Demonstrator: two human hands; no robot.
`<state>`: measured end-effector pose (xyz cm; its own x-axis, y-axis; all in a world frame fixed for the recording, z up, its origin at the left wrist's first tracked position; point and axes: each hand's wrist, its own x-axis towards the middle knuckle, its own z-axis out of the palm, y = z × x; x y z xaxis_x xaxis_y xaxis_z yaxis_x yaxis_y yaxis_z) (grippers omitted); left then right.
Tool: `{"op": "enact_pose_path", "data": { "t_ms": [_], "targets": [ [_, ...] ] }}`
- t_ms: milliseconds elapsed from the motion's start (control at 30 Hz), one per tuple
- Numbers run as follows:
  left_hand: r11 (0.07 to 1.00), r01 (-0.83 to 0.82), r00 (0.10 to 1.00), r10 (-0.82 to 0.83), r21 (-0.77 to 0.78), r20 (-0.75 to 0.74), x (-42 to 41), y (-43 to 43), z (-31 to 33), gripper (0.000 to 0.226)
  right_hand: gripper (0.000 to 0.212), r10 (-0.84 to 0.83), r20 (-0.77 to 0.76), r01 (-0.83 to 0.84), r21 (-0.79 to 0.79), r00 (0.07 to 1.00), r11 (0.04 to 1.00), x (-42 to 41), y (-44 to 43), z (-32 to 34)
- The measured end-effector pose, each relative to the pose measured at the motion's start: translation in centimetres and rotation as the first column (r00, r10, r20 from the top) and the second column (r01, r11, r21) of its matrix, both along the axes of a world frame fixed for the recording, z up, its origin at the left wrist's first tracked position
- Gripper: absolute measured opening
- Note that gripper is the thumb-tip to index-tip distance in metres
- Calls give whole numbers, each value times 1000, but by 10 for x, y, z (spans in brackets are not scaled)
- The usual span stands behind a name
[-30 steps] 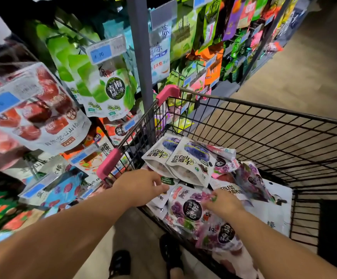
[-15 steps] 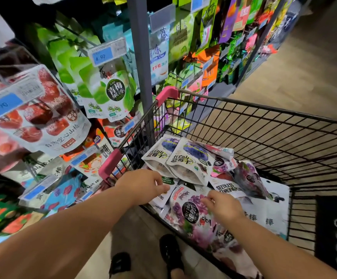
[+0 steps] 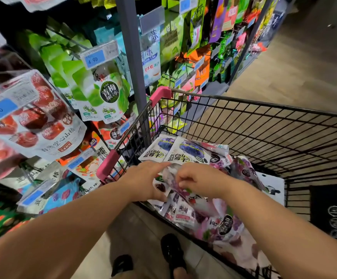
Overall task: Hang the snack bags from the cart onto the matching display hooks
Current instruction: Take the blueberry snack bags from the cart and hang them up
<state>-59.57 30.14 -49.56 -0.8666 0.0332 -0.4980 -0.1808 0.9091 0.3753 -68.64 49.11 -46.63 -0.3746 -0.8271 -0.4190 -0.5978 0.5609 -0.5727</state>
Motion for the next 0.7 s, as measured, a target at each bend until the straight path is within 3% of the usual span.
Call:
{"op": "enact_pose_path", "data": {
  "t_ms": [100,233,367,433,533,633,700],
  "targets": [
    [999,52,997,-51,6,-51,-4,1,1,87,12,103,-70,-105,-34,992,994,-2,-10,38],
    [985,-105,994,100,137,45,-2,1,6,51,16,74,-156,-81,-40,985,996,-6,-15,63],
    [969,-143,989,134,200,61,-4,3,11,52,13,-15,-178,-11,-142,984,990,-6,-17,58],
    [963,-170,985,162,207,55,-4,3,11,52,12,-117,-131,84,-234,984,969,-9,-15,51],
    [962,-208,978,203,177,42,-2,0,10,43,5,-395,135,417,-284,909,863,-20,-5,40],
    [919,-305,950,311,250,18,-1,-2,12,33,24,-652,308,710,-129,692,693,-32,18,11],
    [883,-358,926,377,302,-5,-1,-2,15,34,34,-698,312,726,36,645,687,-34,39,-14]
  ]
}}
